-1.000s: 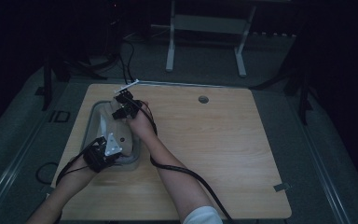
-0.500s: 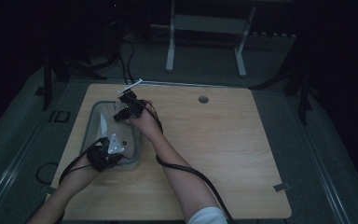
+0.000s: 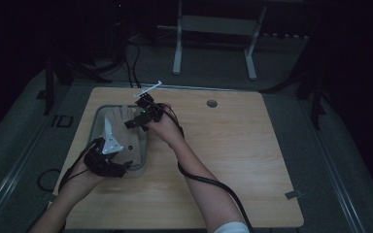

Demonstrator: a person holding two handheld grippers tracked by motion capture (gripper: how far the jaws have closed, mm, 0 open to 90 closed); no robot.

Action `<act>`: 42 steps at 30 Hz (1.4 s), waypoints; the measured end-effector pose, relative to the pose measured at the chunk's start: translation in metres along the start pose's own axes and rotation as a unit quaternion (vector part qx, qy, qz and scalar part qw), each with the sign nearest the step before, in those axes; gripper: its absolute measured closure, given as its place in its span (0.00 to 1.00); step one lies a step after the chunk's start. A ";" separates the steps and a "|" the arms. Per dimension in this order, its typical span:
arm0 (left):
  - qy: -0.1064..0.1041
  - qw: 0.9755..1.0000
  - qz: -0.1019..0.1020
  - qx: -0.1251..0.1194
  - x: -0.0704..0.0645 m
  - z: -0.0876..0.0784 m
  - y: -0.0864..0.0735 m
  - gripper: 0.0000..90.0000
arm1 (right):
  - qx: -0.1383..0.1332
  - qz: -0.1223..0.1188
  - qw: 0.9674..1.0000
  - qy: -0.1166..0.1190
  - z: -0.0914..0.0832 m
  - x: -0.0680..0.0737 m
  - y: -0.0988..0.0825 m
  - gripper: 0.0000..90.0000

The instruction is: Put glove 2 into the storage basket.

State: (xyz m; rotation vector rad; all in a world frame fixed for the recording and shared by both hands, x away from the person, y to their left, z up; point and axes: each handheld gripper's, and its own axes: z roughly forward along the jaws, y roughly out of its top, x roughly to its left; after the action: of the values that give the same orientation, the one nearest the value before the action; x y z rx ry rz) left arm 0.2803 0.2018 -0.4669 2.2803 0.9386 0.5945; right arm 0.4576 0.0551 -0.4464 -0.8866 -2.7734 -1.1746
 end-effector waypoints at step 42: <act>-0.166 0.984 0.038 -0.056 -0.089 0.069 0.034 0.16 | -0.017 0.009 0.999 -0.035 -0.082 -0.040 -0.127 0.20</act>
State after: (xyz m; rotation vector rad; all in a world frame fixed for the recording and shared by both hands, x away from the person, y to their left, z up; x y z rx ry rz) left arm 0.2793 0.0920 -0.5096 2.2303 0.6417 0.2761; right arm 0.4109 -0.0901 -0.4799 -0.9707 -2.8020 -1.2135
